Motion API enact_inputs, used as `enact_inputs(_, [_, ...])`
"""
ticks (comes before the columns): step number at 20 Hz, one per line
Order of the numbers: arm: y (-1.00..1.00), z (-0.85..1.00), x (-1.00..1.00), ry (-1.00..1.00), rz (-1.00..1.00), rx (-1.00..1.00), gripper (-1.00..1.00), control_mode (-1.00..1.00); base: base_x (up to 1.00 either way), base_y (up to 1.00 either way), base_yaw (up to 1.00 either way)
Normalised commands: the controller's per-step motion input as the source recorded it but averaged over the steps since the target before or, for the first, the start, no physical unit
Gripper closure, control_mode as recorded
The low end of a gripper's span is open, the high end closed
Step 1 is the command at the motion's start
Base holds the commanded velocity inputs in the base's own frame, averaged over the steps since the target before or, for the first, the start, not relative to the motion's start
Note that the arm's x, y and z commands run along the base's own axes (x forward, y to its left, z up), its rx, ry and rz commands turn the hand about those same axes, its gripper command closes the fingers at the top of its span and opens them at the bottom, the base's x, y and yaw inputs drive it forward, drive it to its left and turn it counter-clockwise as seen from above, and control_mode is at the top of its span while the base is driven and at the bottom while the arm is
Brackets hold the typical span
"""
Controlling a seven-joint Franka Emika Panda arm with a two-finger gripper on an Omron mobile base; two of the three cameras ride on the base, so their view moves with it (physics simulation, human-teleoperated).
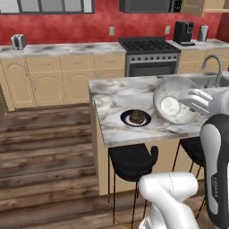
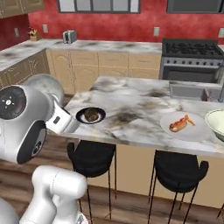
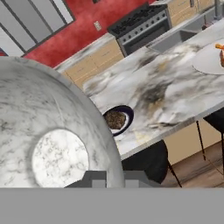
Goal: Take the smaller bowl and place it next to the appetizer plate on the dining counter , and place the larger bowl next to the plate with cooked food.
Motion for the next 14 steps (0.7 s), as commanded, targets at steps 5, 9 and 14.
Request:
enact_inputs(5, [0.00, 0.00, 0.00, 0.00, 0.00, 0.00, 1.00, 1.00, 0.62, 0.14, 0.00])
enact_inputs(9, [0.00, 0.00, 0.00, 0.00, 0.00, 0.00, 1.00, 1.00, 0.29, -0.22, 0.00])
enact_inputs(14, [0.00, 0.00, 0.00, 0.00, 0.00, 0.00, 1.00, 1.00, 0.29, -0.43, -0.01])
